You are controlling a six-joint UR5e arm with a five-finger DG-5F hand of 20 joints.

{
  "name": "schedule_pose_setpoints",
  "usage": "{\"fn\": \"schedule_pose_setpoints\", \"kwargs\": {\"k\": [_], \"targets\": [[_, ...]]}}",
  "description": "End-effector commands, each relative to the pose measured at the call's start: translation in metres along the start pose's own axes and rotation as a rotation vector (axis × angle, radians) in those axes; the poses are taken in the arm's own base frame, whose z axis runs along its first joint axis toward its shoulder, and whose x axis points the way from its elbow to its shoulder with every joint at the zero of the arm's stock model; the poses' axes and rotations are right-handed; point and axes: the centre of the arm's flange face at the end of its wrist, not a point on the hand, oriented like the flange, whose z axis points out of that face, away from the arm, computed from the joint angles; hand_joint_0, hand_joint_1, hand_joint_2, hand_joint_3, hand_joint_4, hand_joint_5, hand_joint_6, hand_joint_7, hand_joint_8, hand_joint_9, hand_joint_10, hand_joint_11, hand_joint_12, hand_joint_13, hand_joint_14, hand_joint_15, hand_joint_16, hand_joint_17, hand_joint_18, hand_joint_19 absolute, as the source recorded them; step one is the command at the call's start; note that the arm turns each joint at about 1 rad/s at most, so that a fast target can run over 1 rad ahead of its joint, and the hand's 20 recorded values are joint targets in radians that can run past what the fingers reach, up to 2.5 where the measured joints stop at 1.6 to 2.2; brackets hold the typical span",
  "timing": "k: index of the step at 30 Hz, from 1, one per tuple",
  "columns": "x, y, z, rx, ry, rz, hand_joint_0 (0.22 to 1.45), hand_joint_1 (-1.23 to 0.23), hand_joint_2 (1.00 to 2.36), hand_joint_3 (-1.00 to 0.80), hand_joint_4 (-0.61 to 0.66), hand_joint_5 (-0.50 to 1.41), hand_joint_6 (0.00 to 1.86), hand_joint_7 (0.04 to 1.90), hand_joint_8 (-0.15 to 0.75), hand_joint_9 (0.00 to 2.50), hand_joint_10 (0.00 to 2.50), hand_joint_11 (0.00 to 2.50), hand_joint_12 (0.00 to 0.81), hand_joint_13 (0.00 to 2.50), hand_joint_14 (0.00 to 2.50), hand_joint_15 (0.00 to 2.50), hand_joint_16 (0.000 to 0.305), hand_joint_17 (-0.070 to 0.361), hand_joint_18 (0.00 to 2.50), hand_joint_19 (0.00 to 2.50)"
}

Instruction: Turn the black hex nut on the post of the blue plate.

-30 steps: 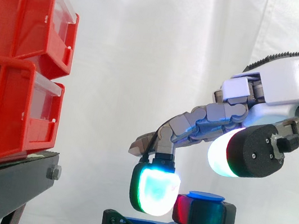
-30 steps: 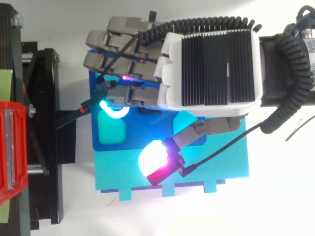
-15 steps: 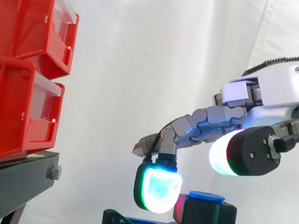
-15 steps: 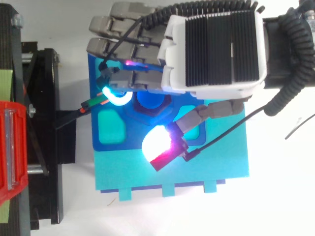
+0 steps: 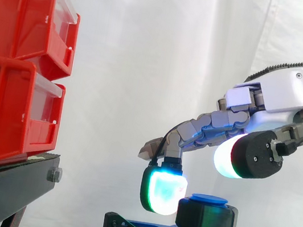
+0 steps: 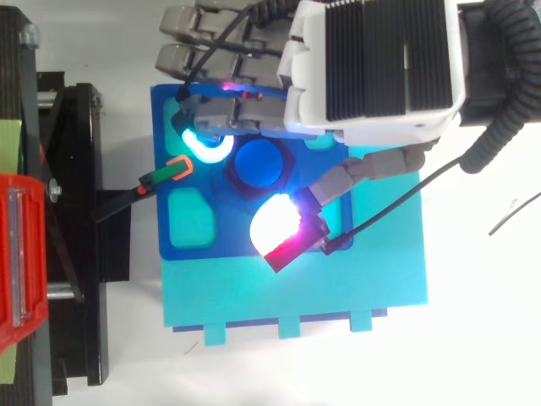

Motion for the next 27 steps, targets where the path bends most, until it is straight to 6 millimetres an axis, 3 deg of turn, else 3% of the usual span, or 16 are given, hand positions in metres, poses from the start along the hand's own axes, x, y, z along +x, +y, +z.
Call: {"fn": "schedule_pose_setpoints", "kwargs": {"k": [1,11,21,27], "targets": [[-0.001,-0.004,-0.001,-0.004,-0.001,-0.001,0.44,-0.27,1.0,-0.5,0.2,-0.22,0.5,0.91,0.252,0.08,0.0,0.0,0.383,0.0,0.0,0.01,0.06,0.134,0.0,0.03],[-0.007,-0.001,0.0,-0.011,-0.017,-0.003,0.44,-0.32,1.0,-0.5,0.21,-0.22,0.5,0.92,0.253,0.08,0.0,0.0,0.384,0.0,0.0,0.01,0.061,0.137,0.0,0.01],[-0.007,0.007,0.003,-0.021,-0.027,-0.006,0.34,-0.69,1.0,-0.5,0.22,-0.23,0.5,0.89,0.276,0.09,0.0,0.0,0.415,0.0,0.0,0.01,0.069,0.156,0.0,0.0],[-0.006,0.018,0.007,-0.017,-0.032,-0.01,0.35,-0.77,1.0,-0.5,0.21,-0.24,0.5,0.88,0.264,0.08,0.0,0.0,0.409,0.0,0.0,0.0,0.068,0.153,0.0,0.0]]}}
